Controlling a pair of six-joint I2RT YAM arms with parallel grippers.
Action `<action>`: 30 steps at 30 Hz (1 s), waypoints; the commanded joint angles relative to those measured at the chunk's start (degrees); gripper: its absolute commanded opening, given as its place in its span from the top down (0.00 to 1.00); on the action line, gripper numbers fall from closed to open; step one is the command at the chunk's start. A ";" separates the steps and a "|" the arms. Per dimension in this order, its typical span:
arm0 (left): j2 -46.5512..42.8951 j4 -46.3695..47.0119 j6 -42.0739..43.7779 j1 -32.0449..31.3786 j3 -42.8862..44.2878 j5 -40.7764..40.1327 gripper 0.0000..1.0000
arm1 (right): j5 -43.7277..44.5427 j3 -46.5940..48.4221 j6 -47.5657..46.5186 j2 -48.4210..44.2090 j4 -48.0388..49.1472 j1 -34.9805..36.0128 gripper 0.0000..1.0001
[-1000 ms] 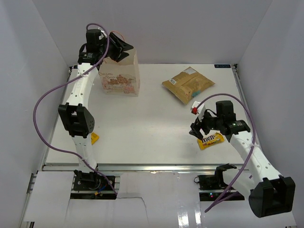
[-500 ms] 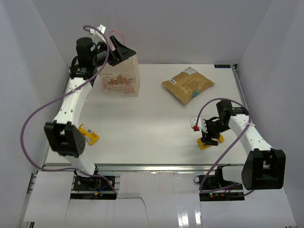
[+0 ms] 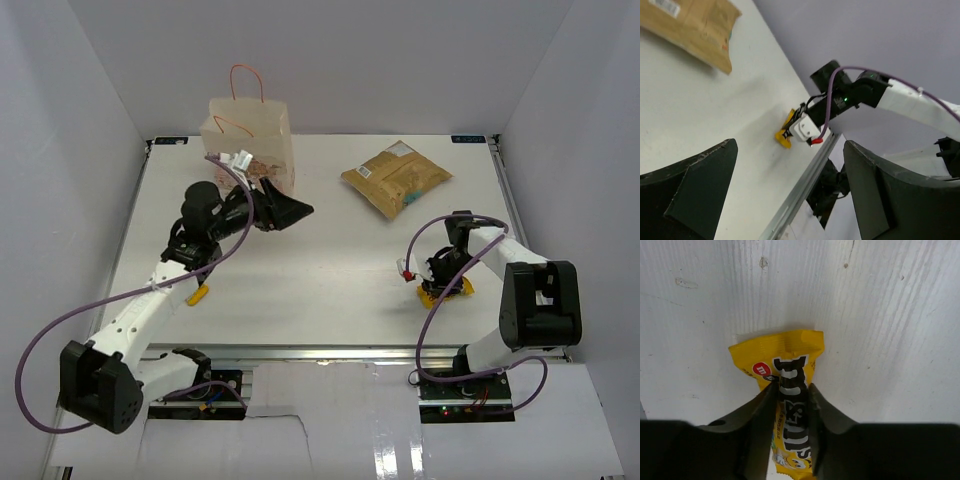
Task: Place the snacks into the paper bag
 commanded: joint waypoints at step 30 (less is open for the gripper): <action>43.37 13.76 -14.58 -19.59 14.96 4.68 0.24 | -42.62 11.27 57.88 -5.94 15.21 3.72 0.85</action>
